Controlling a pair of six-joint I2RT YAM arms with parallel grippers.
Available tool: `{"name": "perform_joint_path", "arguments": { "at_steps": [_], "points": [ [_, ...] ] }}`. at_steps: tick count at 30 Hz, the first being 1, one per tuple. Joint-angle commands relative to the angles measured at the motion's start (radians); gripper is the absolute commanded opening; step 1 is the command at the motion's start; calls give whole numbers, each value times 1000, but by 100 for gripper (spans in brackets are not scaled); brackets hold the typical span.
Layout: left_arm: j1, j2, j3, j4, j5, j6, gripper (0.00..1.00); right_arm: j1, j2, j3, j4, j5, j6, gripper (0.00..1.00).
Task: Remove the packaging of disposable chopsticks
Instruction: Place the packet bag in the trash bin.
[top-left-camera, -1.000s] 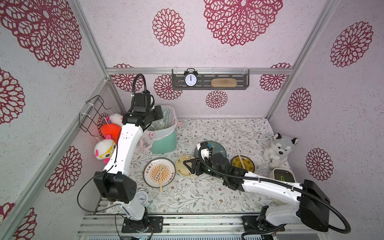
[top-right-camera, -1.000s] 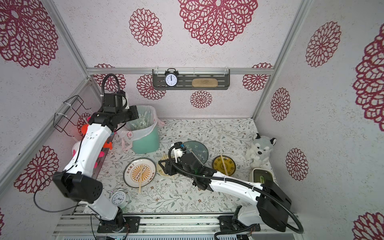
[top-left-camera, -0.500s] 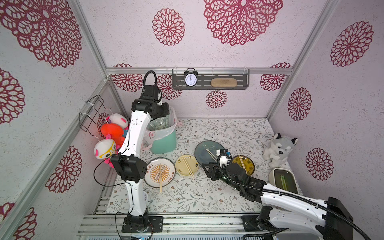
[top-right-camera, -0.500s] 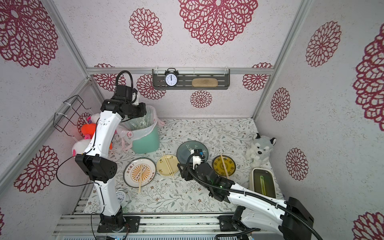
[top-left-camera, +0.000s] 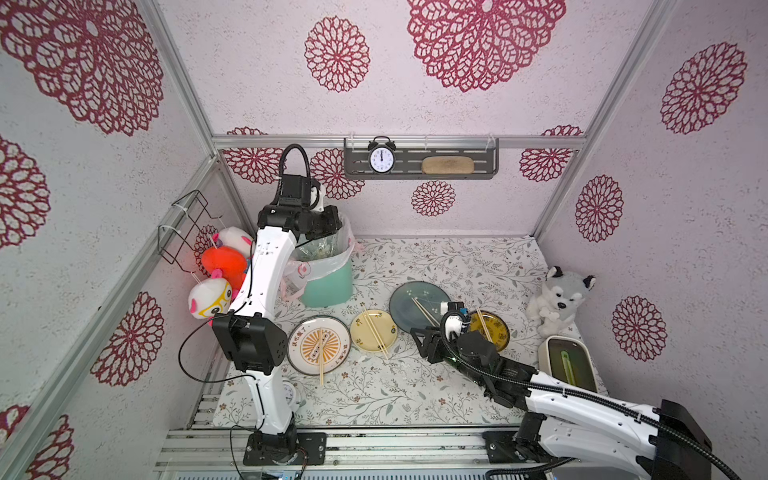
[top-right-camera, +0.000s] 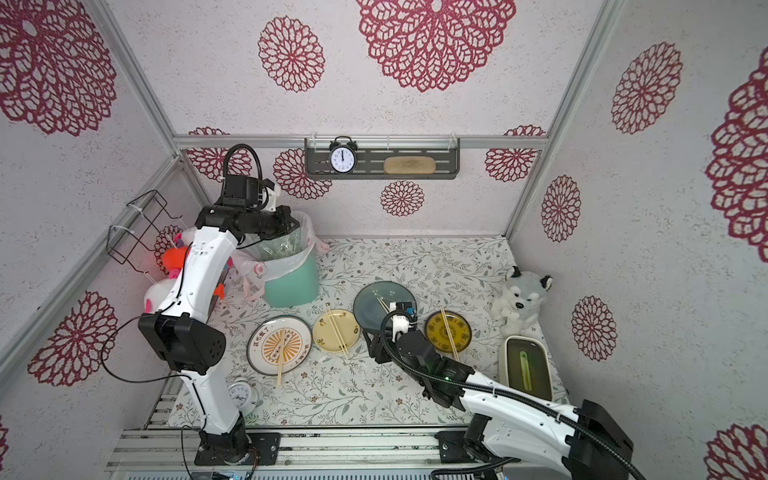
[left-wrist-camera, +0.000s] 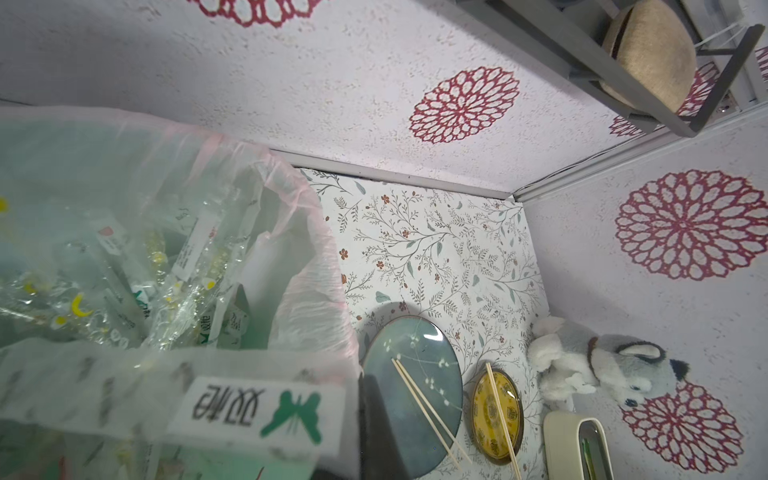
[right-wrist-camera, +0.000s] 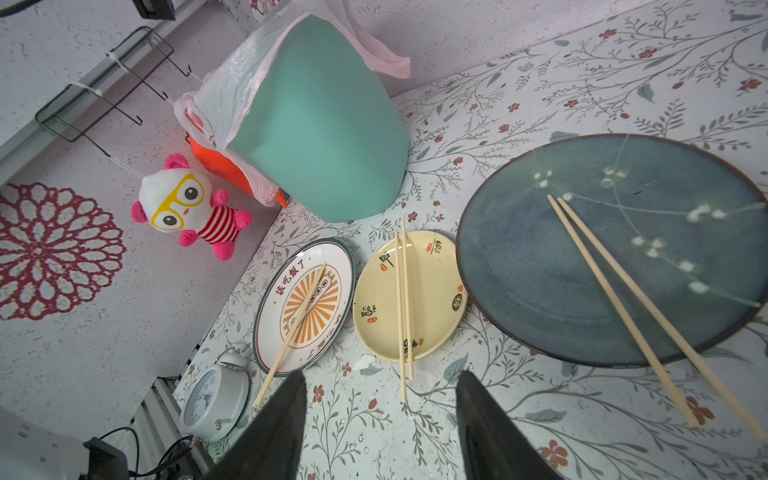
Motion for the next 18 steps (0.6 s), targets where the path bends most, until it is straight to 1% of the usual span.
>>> {"name": "perform_joint_path", "arguments": {
  "at_steps": [1,2,3,4,5,7,8,9,10,11,12,13,15,17,18],
  "points": [
    [3,-29,-79,109,102,-46,0,-5,-12,-9,42,34,-11,59],
    [8,-32,-88,103,66,-44,4,-5,-12,-10,43,35,-12,59],
    [15,-36,-95,91,5,-41,12,-6,-15,-10,44,32,-11,59],
    [20,-43,-99,86,-46,-42,18,-6,-13,-9,43,29,-11,59],
    [25,-54,-105,92,-75,-42,19,-6,-13,-7,43,25,-11,59],
    [31,-75,-108,100,-94,-50,21,-6,-9,-8,50,19,-9,59],
    [32,-78,-99,97,-84,-52,28,-6,-9,-8,51,17,-8,59],
    [33,-79,-82,89,-73,-50,42,-6,-8,-7,51,18,-7,59],
    [33,-80,-65,71,-73,-52,61,-6,-6,-8,51,16,-7,59],
    [33,-81,-57,63,-74,-51,75,-6,-5,-8,51,15,-6,59],
    [33,-87,-53,57,-79,-52,94,-6,-4,-10,51,15,-4,59],
    [33,-101,-62,57,-86,-51,98,-6,-5,-10,49,18,-4,59],
    [29,-142,-86,51,-146,-42,98,-6,-7,-9,46,20,-4,59],
    [30,-173,-84,-7,-253,-40,98,-6,-10,-7,43,17,-4,59],
    [30,-180,-65,-64,-299,-33,98,-6,-12,-4,40,15,-4,59]
  ]
}}
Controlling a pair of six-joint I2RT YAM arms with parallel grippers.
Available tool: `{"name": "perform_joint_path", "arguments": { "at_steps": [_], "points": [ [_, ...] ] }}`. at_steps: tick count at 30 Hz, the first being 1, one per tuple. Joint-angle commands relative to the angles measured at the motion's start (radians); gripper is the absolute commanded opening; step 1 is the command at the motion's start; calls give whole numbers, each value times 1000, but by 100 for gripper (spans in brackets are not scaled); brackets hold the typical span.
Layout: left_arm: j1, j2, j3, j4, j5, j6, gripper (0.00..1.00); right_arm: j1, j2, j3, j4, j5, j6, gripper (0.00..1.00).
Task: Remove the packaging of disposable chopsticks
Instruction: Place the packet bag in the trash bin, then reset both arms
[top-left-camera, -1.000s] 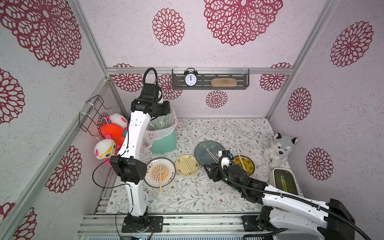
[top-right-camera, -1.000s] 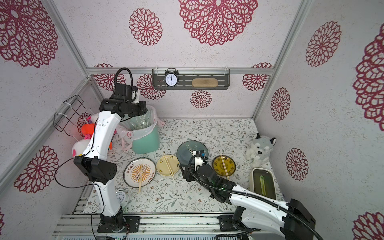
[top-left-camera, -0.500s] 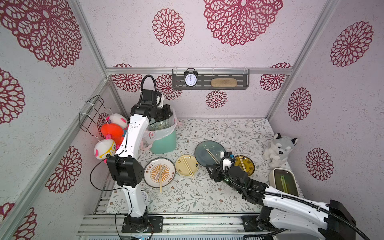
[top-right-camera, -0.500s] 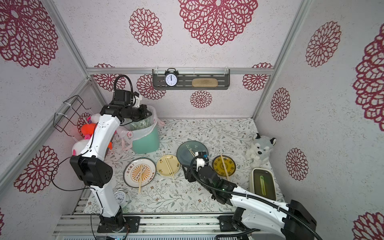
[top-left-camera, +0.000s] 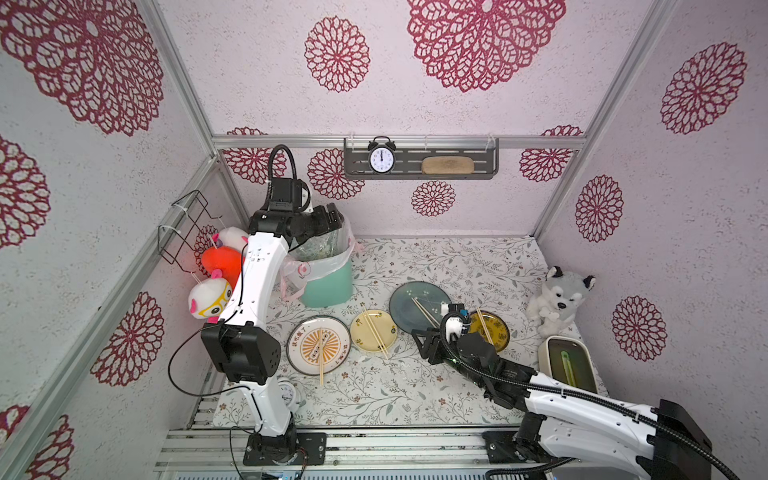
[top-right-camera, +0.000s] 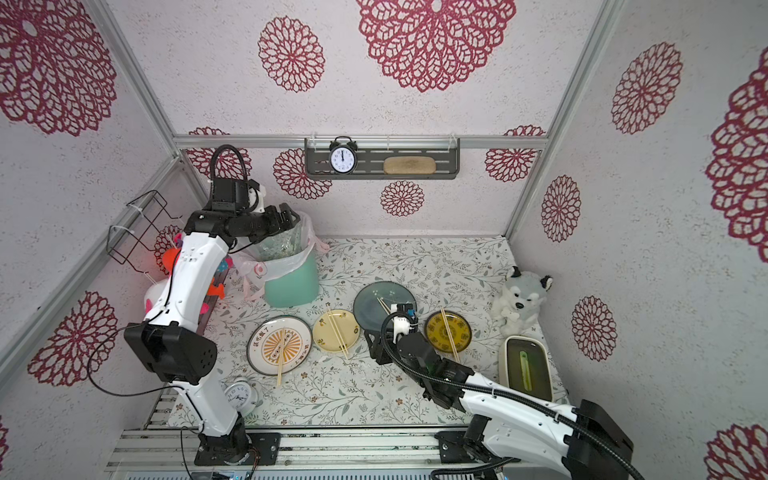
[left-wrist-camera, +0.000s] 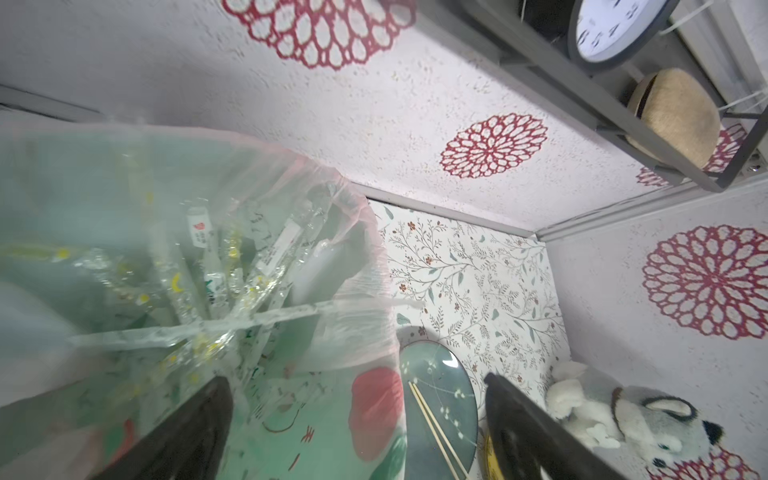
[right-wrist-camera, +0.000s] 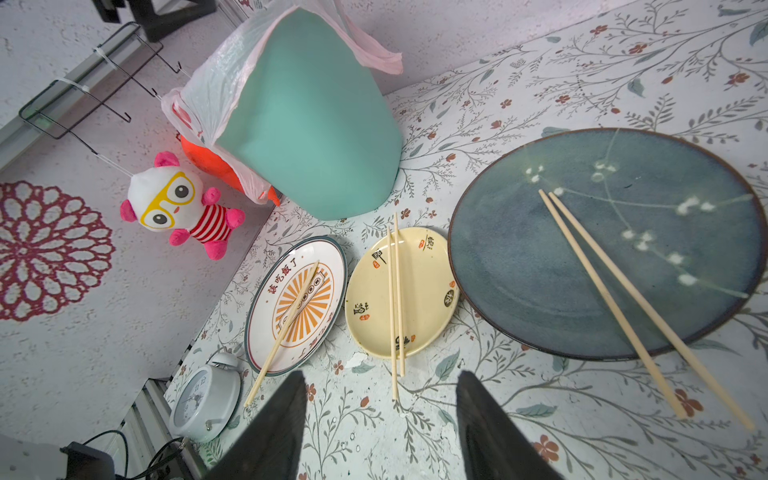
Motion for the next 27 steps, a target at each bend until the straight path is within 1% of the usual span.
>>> {"name": "perform_joint_path", "arguments": {
  "at_steps": [1,3,5,6,8,10,11,12,13,14,15,16,17,18,19,20,21,22,24,25,26,27],
  "points": [
    [-2,-60,43,-140,-167,26,98,-4,-15,15,22,13,-7,59],
    [-2,-73,60,-196,-231,37,98,-4,-18,19,16,17,-10,59],
    [-5,-116,30,-189,-293,42,98,-4,-22,20,13,21,-12,59],
    [-9,-135,22,-170,-304,56,98,-4,-24,20,9,23,-13,59],
    [-12,-141,9,-72,-197,113,98,-4,-27,17,12,25,-8,59],
    [-15,-66,81,-8,-67,177,98,-4,-28,11,20,21,-1,59],
    [-22,-25,119,-1,-27,214,99,-4,-27,9,21,20,1,59],
    [-35,16,155,-13,-29,244,89,-4,-27,7,18,15,5,59],
    [-52,33,167,-28,-70,261,83,-4,-29,3,15,12,7,59],
    [-68,34,150,-22,-104,275,81,-4,-34,-2,10,11,9,59],
    [-84,12,96,13,-160,280,82,-4,-42,-6,2,14,9,59],
    [-98,-20,16,92,-195,280,85,-4,-55,-12,-9,28,7,59],
    [-110,-53,-43,150,-210,284,87,-4,-69,-13,-18,43,-3,60],
    [-132,-98,-111,201,-255,293,87,-4,-87,-12,-23,54,-34,61],
    [-161,-155,-191,245,-332,294,89,-4,-108,-8,-30,75,-70,62],
    [-186,-219,-266,283,-388,285,93,-6,-131,-5,-40,111,-104,69],
    [-217,-313,-385,330,-442,270,97,-7,-162,-12,-31,162,-141,87],
    [-252,-425,-516,391,-489,259,99,-11,-200,-17,-39,224,-169,99],
    [-316,-660,-783,528,-590,254,98,-25,-272,5,-85,340,-230,99],
    [-322,-793,-922,611,-616,257,98,-29,-309,16,-102,409,-270,99],
    [-320,-886,-1020,634,-661,240,98,-38,-334,21,-102,471,-320,99],
    [-317,-973,-1125,668,-714,253,98,-57,-351,29,-89,542,-391,98]
  ]
}}
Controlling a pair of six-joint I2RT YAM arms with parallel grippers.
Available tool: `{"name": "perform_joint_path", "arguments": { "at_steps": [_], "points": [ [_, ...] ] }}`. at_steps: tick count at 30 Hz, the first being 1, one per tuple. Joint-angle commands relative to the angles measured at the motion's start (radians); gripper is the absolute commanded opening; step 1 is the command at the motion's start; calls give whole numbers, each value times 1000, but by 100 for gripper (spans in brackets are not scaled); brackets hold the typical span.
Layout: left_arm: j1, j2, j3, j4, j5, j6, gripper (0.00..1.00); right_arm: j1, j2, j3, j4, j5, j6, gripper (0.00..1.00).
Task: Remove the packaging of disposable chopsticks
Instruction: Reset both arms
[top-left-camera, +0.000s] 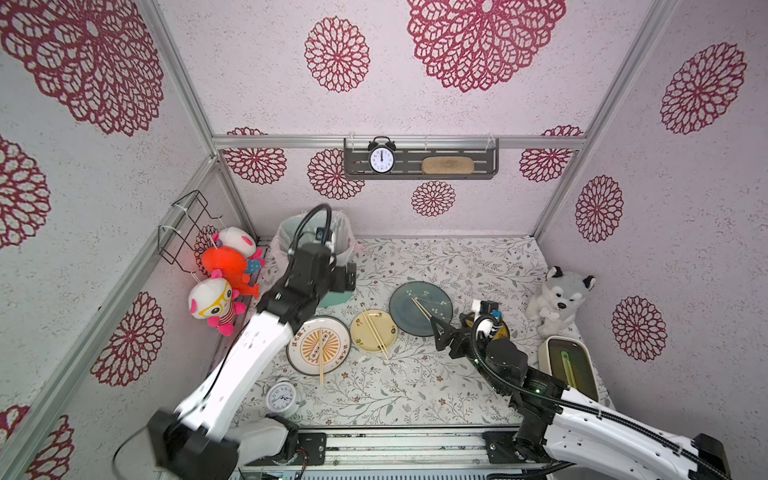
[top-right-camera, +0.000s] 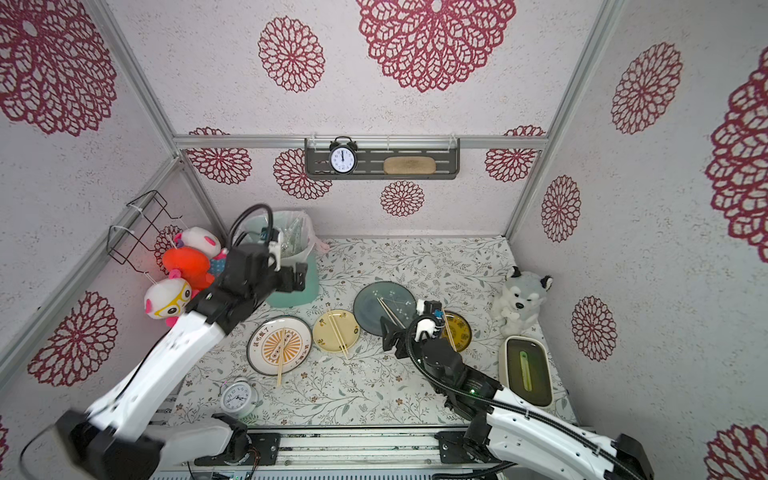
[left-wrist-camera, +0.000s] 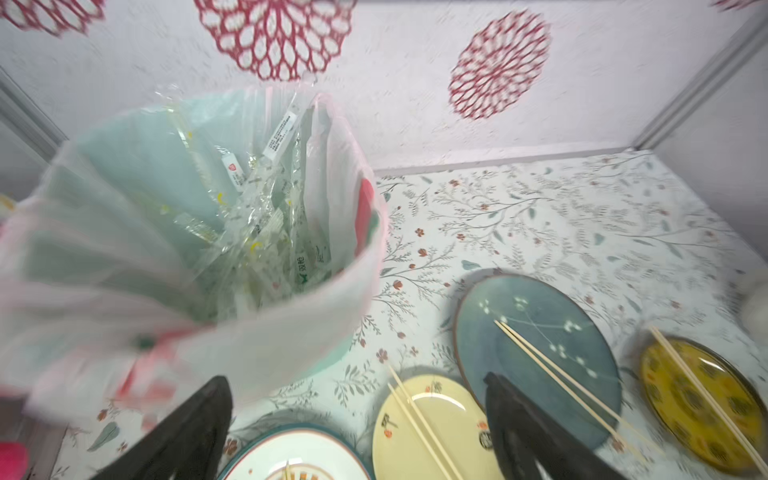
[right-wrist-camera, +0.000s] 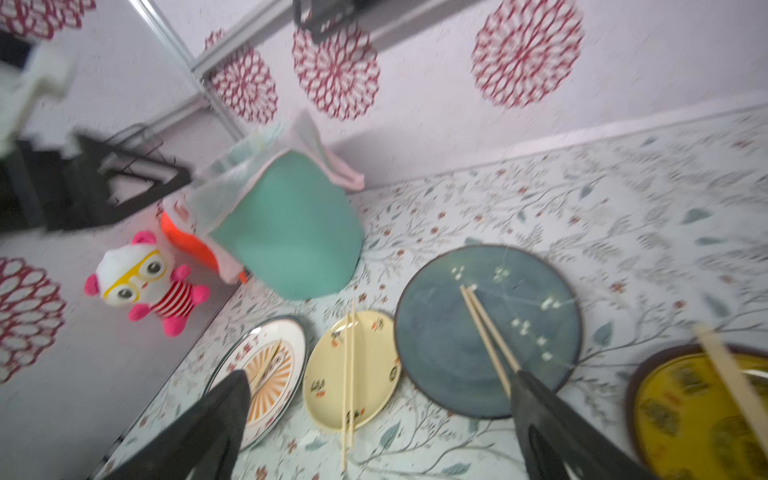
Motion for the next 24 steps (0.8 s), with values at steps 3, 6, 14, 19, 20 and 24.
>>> {"name": "perform_joint_path", "arguments": {
  "at_steps": [3,6,14,19,20,24],
  "points": [
    [51,-412,-466,387,-268,128,98,-135,-43,71,-10,441,-332,98],
    [75,-507,-748,673,-349,282,97,-330,10,63,-51,345,-354,98],
    [295,-206,-922,1130,-287,173,98,-668,208,-226,414,101,-500,97],
    [435,78,-900,1345,-138,148,98,-742,487,-314,840,61,-554,98],
    [455,140,-889,1374,-110,141,98,-756,543,-309,889,49,-554,98],
    [532,326,-866,1542,32,127,98,-767,730,-334,1151,31,-607,98]
  ]
}}
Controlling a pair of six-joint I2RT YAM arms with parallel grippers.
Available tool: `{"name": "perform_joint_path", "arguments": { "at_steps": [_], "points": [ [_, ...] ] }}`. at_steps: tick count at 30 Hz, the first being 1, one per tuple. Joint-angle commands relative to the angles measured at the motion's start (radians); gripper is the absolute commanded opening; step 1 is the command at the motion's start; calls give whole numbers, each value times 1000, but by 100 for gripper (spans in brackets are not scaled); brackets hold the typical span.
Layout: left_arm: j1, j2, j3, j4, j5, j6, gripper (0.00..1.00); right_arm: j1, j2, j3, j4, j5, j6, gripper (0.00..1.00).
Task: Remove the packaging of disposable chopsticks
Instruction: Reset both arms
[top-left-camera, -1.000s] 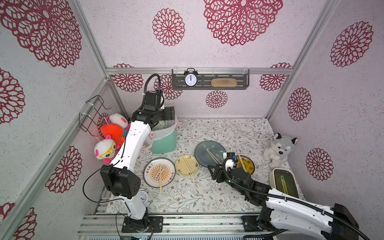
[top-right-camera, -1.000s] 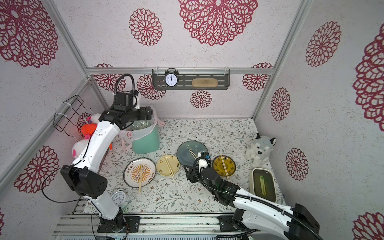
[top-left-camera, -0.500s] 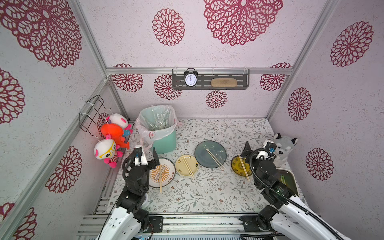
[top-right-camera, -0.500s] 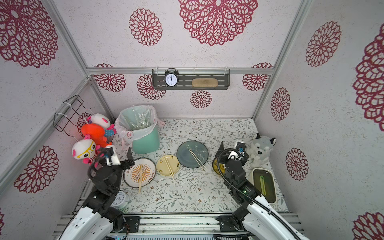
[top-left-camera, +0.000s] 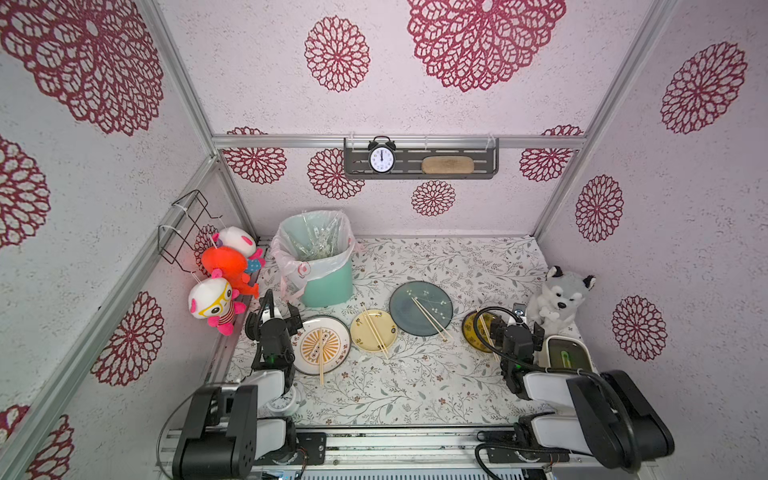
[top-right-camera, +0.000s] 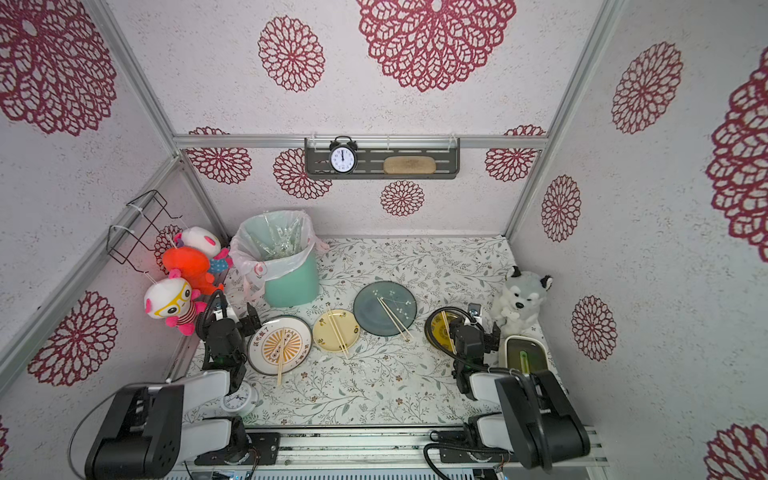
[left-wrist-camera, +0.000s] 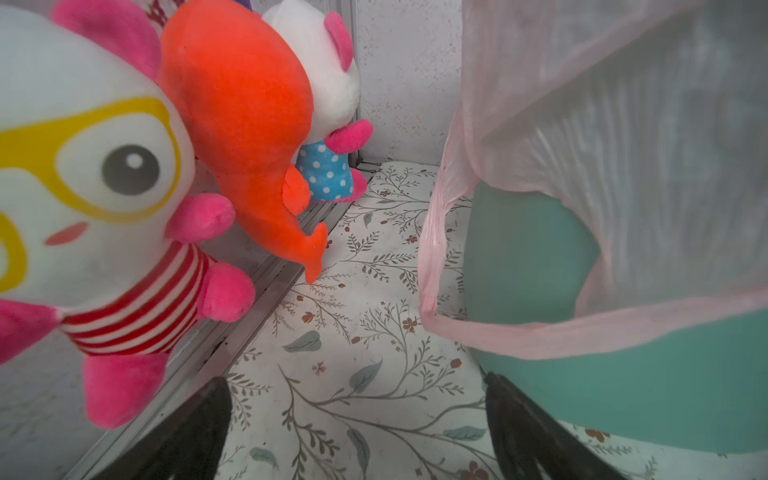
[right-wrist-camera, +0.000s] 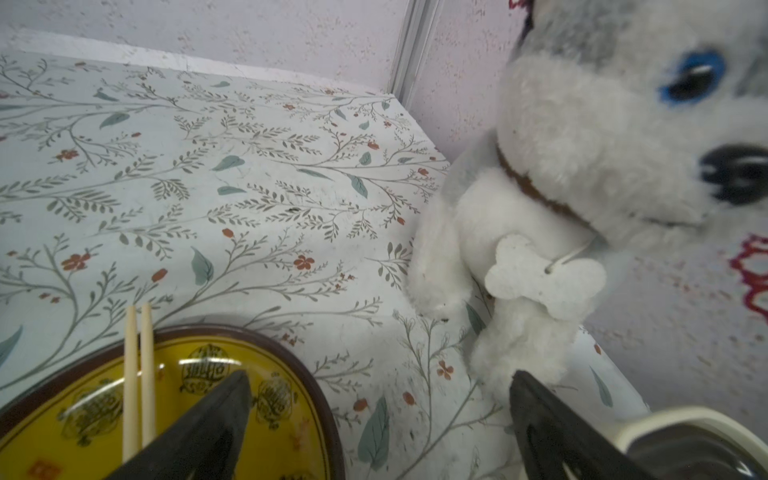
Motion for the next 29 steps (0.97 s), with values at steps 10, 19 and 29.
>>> {"name": "perform_joint_path", "arguments": {
  "at_steps": [10,19,29],
  "points": [
    [72,224,207,14,213,-23,98,-130,132,98,195,-191,53,99],
    [70,217,204,9,209,-25,98,-155,184,77,295,-207,67,99],
    [70,217,205,7,209,-25,98,-155,176,82,265,-219,66,99]
  ]
}}
